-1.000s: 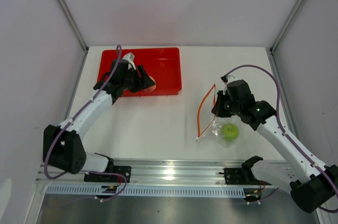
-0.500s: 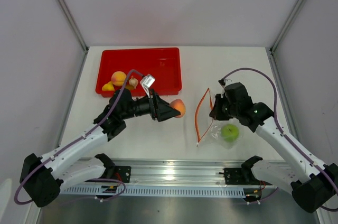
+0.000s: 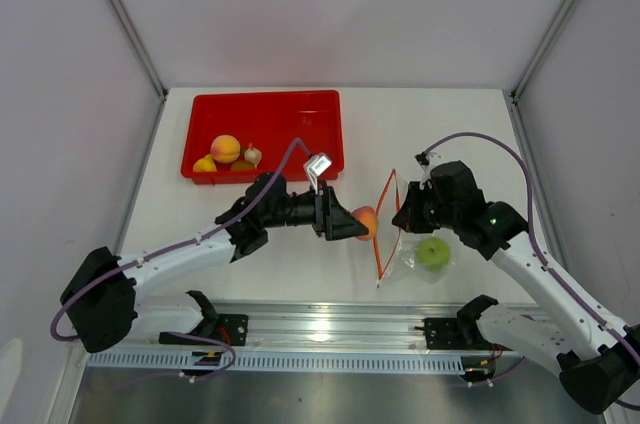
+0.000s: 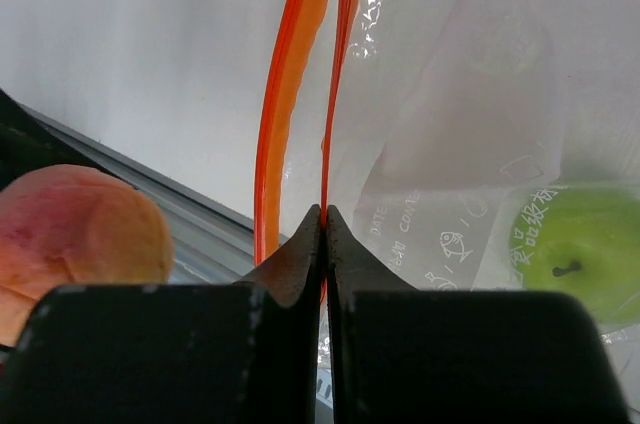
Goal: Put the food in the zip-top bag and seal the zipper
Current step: Place the fake fruit in the zipper food storage bag.
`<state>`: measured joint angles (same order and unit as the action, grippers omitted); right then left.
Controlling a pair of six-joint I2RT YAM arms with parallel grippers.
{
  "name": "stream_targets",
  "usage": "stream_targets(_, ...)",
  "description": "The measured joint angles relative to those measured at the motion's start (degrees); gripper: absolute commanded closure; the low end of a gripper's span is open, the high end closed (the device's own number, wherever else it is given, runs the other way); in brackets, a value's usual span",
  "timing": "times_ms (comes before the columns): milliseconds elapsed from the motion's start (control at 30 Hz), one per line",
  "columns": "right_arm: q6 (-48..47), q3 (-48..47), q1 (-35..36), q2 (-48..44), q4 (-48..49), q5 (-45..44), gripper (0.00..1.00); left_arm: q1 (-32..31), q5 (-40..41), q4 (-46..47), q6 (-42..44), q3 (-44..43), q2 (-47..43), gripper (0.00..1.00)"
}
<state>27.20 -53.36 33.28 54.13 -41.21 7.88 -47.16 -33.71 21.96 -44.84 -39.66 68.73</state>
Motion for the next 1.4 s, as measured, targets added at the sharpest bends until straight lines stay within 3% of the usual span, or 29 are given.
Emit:
stream_targets(400,0.3,0.0,0.0,-2.1,-0.9,1.2,1.0,-3.2,-1.0,4.1,-2.6,-3.4,9.6,0.99)
stream_targets(533,0.3,0.0,0.0,-2.3,-1.0,1.3,1.0,-4.0,-0.3,2.5,-2.6,-6.0,11.8,0.93)
stream_targets(667,0.2,0.0,0.0,-2.5,-1.7,1.1,1.0,-4.1,2.4,-2.9,-1.6,-8.4,13.0,0.75)
stream_targets(1033,0.3,0.0,0.0,-2.7,-1.7,1.7,1.0,-4.5,8.5,-14.9,1.4,-11.9,14.6,0.59)
stream_targets(1267,0.3,0.0,0.1,-2.7,-1.5,2.1,1.0,-5.9,11.2,-19.8,2.8,-14.4,16.7,0.3)
stream_targets(1300,0.3,0.0,0.1,-2.7,-1.5,2.1,1.0,-6.1,11.5,-20.2,3.0,-14.6,16.7,0.25)
stream_targets(1333,0.3,0.0,0.1,-2.7,-1.5,2.1,1.0,-6.3,11.6,-20.5,3.4,-14.8,16.7,0.13)
stream_targets(1400,0.3,0.0,0.1,-2.7,-1.5,2.1,1.0,-6.5,12.2,-21.0,3.9,-15.0,16.7,0.05)
